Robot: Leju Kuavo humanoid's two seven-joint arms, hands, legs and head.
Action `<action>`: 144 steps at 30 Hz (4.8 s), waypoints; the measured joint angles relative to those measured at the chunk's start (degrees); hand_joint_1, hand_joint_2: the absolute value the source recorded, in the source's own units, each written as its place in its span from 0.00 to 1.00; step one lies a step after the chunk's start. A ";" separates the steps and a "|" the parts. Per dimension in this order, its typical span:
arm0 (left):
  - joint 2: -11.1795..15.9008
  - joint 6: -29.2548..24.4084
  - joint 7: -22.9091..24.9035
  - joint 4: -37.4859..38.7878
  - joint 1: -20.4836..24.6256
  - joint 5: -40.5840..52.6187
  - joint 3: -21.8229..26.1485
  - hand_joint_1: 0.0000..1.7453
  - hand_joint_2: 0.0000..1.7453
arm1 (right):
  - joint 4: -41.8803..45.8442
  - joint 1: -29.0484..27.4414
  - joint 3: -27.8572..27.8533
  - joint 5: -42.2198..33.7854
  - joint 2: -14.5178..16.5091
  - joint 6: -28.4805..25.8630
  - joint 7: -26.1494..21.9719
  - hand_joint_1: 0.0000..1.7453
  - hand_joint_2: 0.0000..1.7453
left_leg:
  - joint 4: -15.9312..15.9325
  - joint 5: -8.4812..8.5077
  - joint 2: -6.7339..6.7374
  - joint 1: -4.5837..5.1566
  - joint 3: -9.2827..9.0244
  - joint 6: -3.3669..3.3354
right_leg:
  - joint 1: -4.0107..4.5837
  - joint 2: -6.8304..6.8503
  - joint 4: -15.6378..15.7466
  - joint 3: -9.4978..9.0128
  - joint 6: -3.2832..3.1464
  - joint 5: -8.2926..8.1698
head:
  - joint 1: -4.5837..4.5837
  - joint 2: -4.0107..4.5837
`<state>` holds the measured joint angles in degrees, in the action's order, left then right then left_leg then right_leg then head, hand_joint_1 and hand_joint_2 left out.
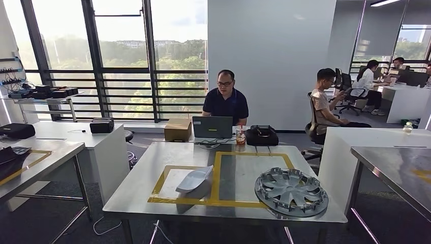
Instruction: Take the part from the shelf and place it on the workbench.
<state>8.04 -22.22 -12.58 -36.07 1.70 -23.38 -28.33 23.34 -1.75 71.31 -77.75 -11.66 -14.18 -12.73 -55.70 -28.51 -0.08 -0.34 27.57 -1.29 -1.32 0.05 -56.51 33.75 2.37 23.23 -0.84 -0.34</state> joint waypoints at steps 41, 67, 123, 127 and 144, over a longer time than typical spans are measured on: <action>-0.76 -0.49 0.63 11.36 0.13 -6.62 -0.99 0.00 0.00 | 1.85 0.41 3.73 -2.40 -1.59 0.65 -0.48 0.00 0.00 | -0.19 4.88 0.53 0.71 5.56 -1.10 | 0.25 0.06 -3.64 -5.32 0.11 6.27 | 0.52 -0.01; 0.31 2.78 5.08 14.98 -0.93 -14.20 -1.97 0.00 1.00 | 1.25 1.06 6.76 -5.56 -1.17 1.30 1.83 0.00 1.00 | 1.40 2.42 0.41 0.15 1.34 -1.11 | 0.26 0.13 -15.90 4.08 -1.34 10.22 | 0.33 -0.01; -6.36 19.61 11.56 17.25 -12.91 18.61 22.84 0.00 0.00 | 4.03 -2.61 -59.47 67.31 9.75 12.45 11.21 0.00 0.00 | -0.98 1.76 1.33 0.55 3.23 -0.58 | 0.72 3.92 -1.36 -3.72 -1.30 5.74 | -0.07 -0.02; -6.94 20.49 11.63 14.24 -10.37 20.32 24.18 0.00 0.00 | 1.27 -5.91 -62.89 71.16 10.02 13.03 11.89 0.00 0.00 | -0.22 2.68 -0.98 0.31 3.43 -1.42 | 0.46 0.45 -14.34 2.15 -1.80 11.94 | 0.17 -0.02; -7.87 22.09 12.60 13.84 -11.57 23.05 26.74 0.00 0.00 | 0.13 -6.39 -69.17 77.54 11.42 13.98 12.60 0.00 0.00 | -18.62 -5.64 -0.39 0.03 12.98 1.82 | 0.27 2.48 -0.48 -4.42 -2.89 5.37 | -0.22 -0.01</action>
<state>0.17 -0.14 0.02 -22.23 -9.86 -0.33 -1.59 23.47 -8.14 2.15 -0.20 -0.24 -0.20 -0.13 -74.32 -34.14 -0.47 -0.31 40.56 0.53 -1.06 2.53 -56.98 29.32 -0.52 28.60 -1.05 -0.35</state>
